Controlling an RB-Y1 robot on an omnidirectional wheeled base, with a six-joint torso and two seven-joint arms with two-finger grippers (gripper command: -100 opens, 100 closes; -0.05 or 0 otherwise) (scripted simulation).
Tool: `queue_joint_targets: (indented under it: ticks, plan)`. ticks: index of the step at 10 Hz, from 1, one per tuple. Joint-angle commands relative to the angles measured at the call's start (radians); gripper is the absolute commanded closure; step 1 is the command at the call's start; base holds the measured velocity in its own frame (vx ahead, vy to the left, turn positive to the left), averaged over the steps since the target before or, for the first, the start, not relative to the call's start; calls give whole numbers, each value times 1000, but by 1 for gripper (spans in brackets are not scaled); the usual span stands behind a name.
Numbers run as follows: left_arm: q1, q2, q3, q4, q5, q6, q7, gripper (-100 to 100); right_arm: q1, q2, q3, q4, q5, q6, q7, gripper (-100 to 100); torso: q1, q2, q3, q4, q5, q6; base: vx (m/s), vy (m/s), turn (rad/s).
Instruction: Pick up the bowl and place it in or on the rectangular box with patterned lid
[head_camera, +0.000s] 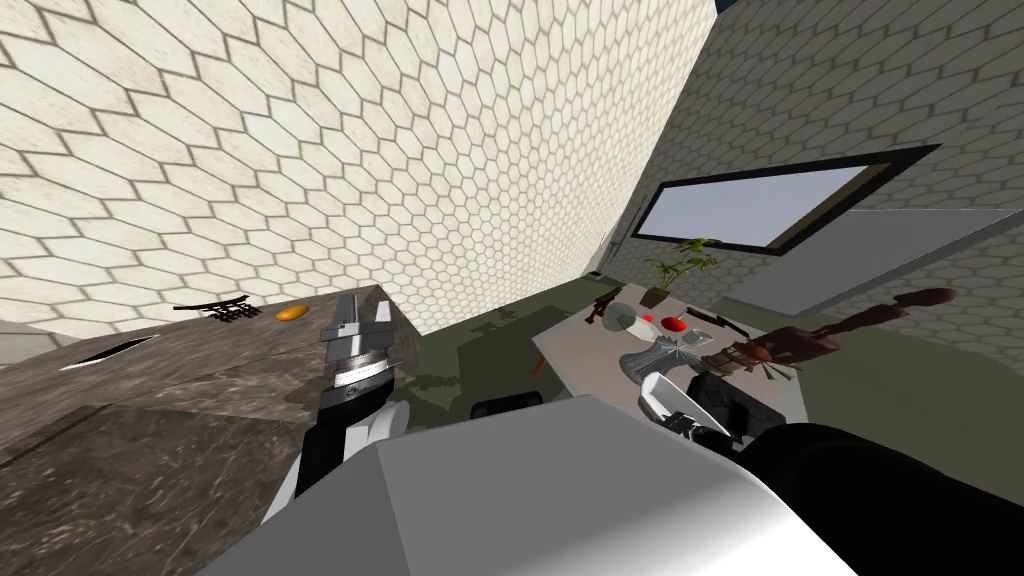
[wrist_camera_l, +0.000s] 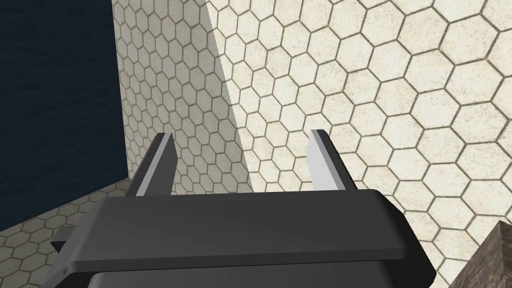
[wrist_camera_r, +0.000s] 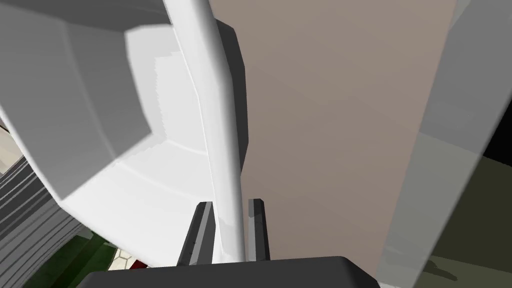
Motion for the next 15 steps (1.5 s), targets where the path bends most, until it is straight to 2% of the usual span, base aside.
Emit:
queue_joint_targets:
  ticks: [1,4,6,9,12,13,15]
  plan:
    - [0,0,0,0,0,0,0,0,27,-23,14,35,-35,-8,-16,100,0,0,0,0,0,0,-95,-100,212]
    - [0,0,0,0,0,0,0,0,97,-74,29,77,-97,-21,-46,100,-16,2,0,-2,-4,6,-78,-78,234]
    - [0,0,0,0,0,0,0,0,97,-74,29,77,-97,-21,-46,100,-24,2,0,-3,-5,8,-36,-58,20]
    - [0,0,0,0,0,0,0,0,165,-119,41,125,-150,-30,-73,100,-31,2,0,-3,-7,9,-50,-40,221]
    - [0,0,0,0,0,0,0,0,227,-159,49,176,-191,-37,-96,100,-34,3,0,-3,-6,9,-73,-83,239]
    - [0,0,0,0,0,0,0,0,227,-159,49,176,-191,-37,-96,100,-33,2,0,-3,-5,10,-28,-48,53]
    - [0,0,0,0,0,0,0,0,261,-181,51,207,-212,-40,-109,100,-28,-1,-2,-4,-4,11,-30,-27,169]
